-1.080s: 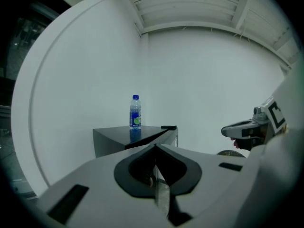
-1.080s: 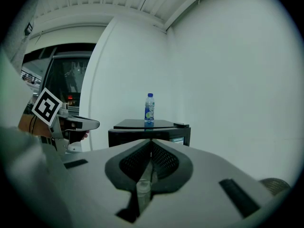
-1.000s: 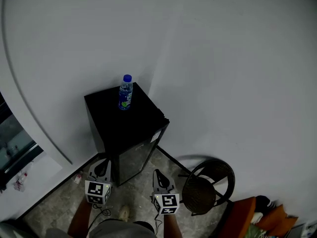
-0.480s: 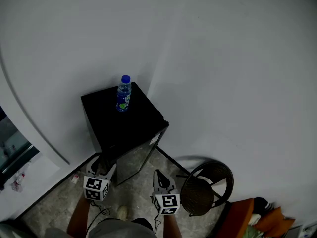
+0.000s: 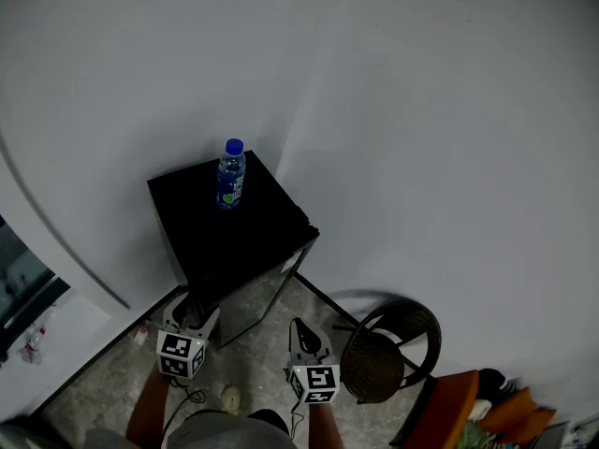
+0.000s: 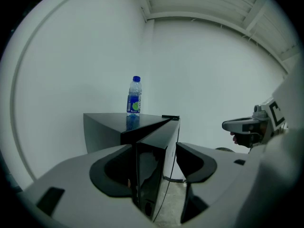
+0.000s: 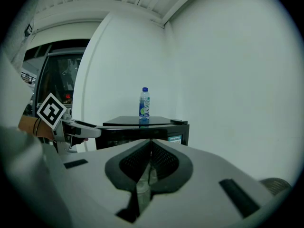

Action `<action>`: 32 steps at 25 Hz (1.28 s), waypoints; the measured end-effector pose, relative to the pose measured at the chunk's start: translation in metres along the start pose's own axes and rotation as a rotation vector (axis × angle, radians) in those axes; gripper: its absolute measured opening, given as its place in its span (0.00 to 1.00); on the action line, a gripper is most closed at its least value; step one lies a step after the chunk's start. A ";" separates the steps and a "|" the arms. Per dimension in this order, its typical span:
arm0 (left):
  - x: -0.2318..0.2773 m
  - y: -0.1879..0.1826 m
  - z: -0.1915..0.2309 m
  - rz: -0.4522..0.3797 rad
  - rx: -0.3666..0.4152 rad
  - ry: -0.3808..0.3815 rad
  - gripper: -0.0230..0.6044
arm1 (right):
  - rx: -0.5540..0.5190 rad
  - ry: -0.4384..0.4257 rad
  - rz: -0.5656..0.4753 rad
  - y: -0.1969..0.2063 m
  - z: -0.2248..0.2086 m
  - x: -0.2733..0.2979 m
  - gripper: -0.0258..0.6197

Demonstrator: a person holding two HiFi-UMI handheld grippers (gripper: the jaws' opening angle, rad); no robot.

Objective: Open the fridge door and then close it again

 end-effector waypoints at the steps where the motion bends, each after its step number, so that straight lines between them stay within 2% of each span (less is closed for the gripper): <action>1: 0.000 0.000 0.000 -0.002 0.001 0.002 0.49 | 0.000 0.002 0.000 0.001 0.001 0.000 0.08; 8: 0.005 0.003 0.001 -0.007 0.009 0.013 0.48 | -0.002 0.028 0.004 0.004 0.002 -0.003 0.08; 11: 0.004 0.003 0.003 -0.007 0.020 0.007 0.40 | -0.002 0.045 0.004 0.004 0.000 -0.007 0.08; 23: 0.002 0.002 -0.001 -0.011 0.037 -0.005 0.39 | -0.001 0.082 -0.006 0.004 -0.007 -0.021 0.08; 32: -0.003 0.005 -0.012 -0.004 0.028 -0.051 0.39 | 0.002 0.060 0.001 0.006 -0.022 -0.032 0.08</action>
Point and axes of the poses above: the fingertips, and each gripper's own axes: x forward along the fingers, z to its left, y out of its underside, the point moved 4 cm from there along -x, backward along the fingers, and after that the axes turned 6 degrees about -z, right-handed, at the moved point
